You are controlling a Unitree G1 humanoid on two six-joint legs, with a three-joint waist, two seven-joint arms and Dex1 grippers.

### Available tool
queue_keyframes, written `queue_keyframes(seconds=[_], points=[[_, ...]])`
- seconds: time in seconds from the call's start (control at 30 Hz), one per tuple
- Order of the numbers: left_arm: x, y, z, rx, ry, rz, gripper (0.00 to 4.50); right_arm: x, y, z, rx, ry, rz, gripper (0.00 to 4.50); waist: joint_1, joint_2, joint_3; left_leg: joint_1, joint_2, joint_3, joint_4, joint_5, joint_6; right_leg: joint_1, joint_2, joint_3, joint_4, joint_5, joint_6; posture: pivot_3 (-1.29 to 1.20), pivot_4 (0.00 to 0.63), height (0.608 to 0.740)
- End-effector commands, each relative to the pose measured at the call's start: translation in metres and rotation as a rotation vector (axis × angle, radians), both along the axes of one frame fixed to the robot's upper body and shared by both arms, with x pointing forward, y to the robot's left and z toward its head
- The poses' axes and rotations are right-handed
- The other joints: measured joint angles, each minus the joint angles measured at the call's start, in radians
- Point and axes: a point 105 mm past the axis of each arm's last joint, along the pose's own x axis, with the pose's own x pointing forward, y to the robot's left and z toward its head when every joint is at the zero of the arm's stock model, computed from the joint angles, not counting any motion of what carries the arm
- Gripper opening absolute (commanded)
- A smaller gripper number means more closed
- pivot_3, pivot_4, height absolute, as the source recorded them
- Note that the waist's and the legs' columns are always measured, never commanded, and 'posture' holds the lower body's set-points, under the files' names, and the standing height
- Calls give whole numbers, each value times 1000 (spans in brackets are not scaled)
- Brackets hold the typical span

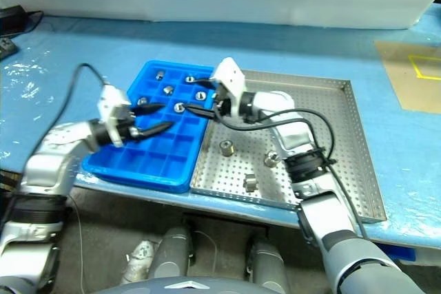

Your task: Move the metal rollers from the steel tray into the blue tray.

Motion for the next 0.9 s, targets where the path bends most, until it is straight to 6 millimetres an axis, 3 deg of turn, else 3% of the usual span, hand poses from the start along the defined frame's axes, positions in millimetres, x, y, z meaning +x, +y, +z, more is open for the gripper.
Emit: queue_keyframes(seconds=[0.03,0.1,0.3,0.6,0.9], points=[[15,-20,18,-15,-44,-88,3256,-3,-26,16,34,-53,-103,3717,-16,0,0,0,0,0,0,0,0,0,1,0,0,1,2,-117,150,740],[23,-30,19,-4,-19,-152,3256,-5,-46,15,30,-56,-184,3717,-24,0,0,0,0,0,0,0,0,0,1,0,1,2,3,-173,150,740],[34,-33,-1,205,63,-314,3256,-21,-72,6,24,-37,-309,3717,-88,0,0,3,-1,3,0,-2,3,2,1,4,-1,3,5,-302,150,740],[49,-47,-1,441,96,-428,3256,-32,-80,0,52,-24,-408,3717,-114,0,0,8,-1,2,2,-3,6,10,2,5,-4,0,1,-394,150,740],[32,-57,-28,590,106,-602,3256,-37,-81,-1,65,-18,-438,3717,-117,0,0,8,-2,2,4,-5,9,12,1,4,-5,0,1,-413,150,740]])
